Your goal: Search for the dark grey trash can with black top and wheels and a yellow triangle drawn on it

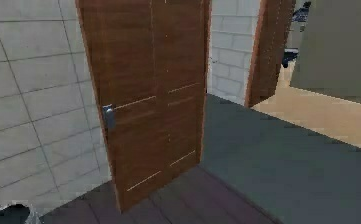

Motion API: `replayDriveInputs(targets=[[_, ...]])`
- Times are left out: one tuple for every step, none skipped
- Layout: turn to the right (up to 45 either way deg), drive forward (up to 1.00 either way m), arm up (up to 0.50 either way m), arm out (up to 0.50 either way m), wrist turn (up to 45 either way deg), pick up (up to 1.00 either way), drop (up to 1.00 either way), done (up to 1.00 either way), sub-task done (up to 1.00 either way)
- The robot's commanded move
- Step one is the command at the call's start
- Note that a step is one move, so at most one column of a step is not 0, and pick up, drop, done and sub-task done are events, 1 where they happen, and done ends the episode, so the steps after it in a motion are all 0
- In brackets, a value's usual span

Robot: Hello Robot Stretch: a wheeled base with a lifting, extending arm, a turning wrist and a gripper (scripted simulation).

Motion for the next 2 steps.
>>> replayDriveInputs(targets=[[39.0, 0.00, 0.00, 0.00, 0.0, 0.00, 0.00, 0.00, 0.00], [0.0, 1.00, 0.00, 0.00, 0.0, 0.00, 0.00, 0.00, 0.00]])
